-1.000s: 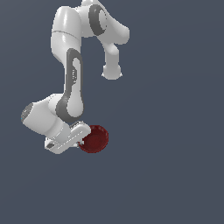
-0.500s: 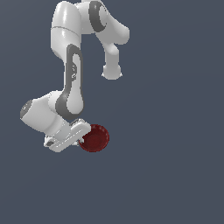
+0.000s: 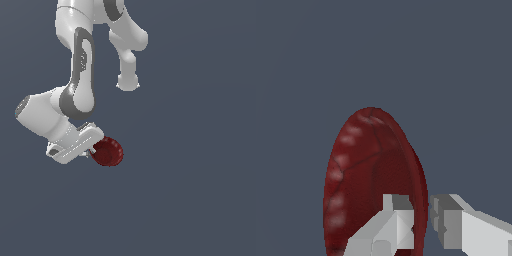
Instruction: Pick up the object and move it to a goal position.
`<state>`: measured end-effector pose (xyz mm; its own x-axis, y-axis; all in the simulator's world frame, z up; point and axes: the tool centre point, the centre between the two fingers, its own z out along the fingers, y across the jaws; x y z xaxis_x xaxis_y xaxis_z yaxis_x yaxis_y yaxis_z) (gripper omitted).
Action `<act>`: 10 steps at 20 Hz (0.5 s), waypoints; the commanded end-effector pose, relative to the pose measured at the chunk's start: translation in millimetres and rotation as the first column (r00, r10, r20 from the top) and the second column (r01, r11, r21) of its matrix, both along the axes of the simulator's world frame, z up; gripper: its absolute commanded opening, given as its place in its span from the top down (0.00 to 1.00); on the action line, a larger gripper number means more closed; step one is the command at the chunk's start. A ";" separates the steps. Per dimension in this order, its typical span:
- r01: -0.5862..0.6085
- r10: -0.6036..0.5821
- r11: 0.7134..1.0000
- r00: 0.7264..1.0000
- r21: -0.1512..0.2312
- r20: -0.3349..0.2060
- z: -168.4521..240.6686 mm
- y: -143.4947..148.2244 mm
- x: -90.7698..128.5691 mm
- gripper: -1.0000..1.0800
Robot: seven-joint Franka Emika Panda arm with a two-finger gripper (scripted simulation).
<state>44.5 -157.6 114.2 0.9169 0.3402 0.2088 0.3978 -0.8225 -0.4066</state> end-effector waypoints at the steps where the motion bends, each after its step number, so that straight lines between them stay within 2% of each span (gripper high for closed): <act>1: 0.000 0.000 1.000 1.000 -0.002 0.003 23.9 2.0 -6.6 1.00; 10: 0.000 0.000 1.000 1.000 -0.003 0.003 117.1 10.5 -36.8 1.00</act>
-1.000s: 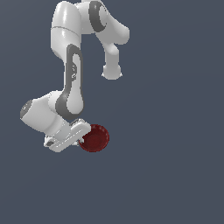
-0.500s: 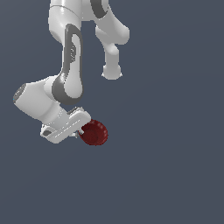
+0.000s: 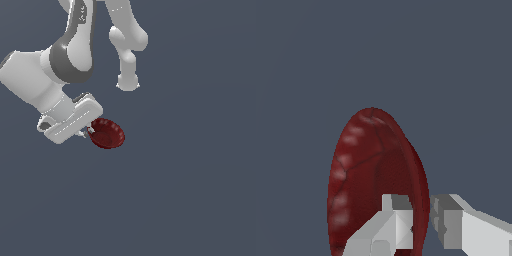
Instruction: Pick up the object and move it to a goal position.
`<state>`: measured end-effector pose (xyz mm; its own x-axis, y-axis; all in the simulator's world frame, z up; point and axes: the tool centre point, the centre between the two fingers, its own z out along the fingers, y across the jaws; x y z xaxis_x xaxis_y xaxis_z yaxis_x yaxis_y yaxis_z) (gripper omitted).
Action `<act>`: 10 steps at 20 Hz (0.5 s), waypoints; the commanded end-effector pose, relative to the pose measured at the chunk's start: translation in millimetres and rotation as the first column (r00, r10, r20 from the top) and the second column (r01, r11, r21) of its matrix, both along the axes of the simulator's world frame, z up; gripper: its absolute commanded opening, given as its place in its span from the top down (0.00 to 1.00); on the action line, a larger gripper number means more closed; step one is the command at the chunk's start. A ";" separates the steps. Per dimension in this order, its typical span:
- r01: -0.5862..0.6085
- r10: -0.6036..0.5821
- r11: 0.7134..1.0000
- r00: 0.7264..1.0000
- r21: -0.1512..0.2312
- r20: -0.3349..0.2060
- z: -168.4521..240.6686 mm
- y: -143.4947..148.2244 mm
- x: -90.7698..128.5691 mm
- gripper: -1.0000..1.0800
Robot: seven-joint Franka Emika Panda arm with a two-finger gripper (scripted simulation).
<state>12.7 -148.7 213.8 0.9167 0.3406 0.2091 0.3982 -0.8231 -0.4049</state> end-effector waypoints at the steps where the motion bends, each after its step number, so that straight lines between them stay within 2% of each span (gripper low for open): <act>1: 0.000 0.000 1.000 1.000 -0.001 0.002 27.9 2.5 -8.3 1.00; 10: 0.000 0.000 1.000 1.000 0.000 0.002 104.4 8.6 -30.5 1.00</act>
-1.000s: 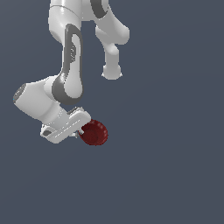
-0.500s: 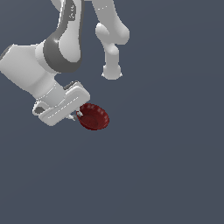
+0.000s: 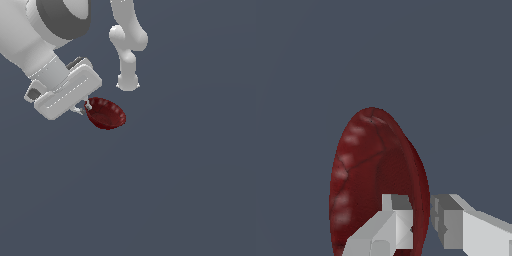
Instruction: Pick up the object and move it to a goal position.
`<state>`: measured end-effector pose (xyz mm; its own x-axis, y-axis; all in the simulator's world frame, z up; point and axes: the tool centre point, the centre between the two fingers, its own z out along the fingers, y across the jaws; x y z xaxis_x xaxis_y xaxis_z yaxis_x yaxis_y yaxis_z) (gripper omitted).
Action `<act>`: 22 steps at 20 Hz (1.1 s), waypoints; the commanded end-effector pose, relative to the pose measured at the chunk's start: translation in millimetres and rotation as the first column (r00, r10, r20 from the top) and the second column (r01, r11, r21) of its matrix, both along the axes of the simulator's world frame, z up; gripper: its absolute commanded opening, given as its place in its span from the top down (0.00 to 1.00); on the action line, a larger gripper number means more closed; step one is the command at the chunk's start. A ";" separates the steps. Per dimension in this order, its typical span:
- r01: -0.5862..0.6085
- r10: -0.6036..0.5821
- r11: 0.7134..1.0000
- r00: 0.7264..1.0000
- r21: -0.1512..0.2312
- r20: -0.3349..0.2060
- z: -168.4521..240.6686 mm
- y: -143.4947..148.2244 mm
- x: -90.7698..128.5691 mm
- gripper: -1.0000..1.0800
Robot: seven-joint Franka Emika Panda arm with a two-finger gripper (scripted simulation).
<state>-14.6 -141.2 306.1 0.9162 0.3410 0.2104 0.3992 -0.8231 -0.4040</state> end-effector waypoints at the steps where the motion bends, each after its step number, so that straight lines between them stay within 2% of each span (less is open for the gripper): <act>1: 0.000 0.000 1.000 1.000 0.000 0.001 18.2 1.3 -4.9 1.00; 7: 0.000 0.000 1.000 1.000 0.001 0.002 40.0 2.6 -10.4 1.00; 17: 0.000 0.000 1.000 1.000 0.002 0.000 39.5 2.5 -9.6 1.00; 22: 0.000 0.000 1.000 1.000 0.002 0.000 59.7 10.7 -13.5 1.00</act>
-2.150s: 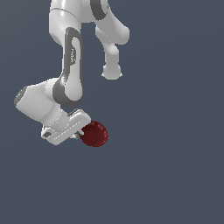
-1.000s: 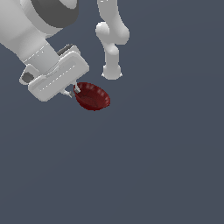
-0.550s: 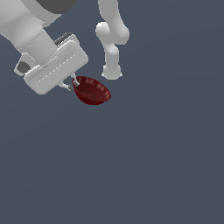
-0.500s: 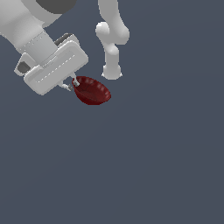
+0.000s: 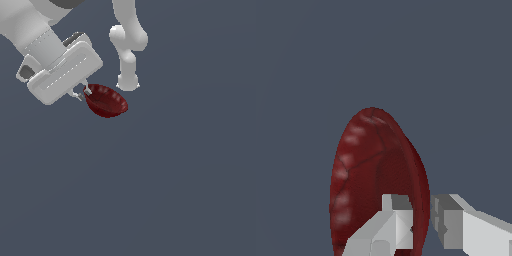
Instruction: Pick up the object and move it to a goal position.
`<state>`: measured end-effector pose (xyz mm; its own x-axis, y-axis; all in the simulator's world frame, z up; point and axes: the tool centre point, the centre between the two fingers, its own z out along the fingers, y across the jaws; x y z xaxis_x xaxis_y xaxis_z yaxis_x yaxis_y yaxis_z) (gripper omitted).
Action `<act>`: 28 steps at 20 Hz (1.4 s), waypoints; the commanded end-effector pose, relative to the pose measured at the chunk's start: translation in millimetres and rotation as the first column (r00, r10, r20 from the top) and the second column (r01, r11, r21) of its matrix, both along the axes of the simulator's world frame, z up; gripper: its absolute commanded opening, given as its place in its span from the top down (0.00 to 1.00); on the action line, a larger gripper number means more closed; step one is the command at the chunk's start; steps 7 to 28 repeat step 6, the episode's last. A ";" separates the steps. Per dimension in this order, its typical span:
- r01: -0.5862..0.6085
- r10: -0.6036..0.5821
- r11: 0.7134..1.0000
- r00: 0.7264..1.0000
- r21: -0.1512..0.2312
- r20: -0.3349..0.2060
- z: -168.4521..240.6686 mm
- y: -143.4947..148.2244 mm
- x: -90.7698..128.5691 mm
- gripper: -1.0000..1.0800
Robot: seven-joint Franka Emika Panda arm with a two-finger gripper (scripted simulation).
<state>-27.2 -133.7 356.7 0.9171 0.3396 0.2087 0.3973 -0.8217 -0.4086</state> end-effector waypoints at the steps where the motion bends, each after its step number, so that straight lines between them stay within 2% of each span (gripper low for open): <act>1: -0.001 0.001 1.000 1.000 -0.002 0.004 14.1 5.2 -2.1 1.00; 6: -0.001 0.001 1.000 1.000 -0.002 0.003 25.2 10.2 -4.6 1.00; 28: -0.001 0.001 1.000 1.000 -0.002 0.003 25.2 10.2 -4.6 1.00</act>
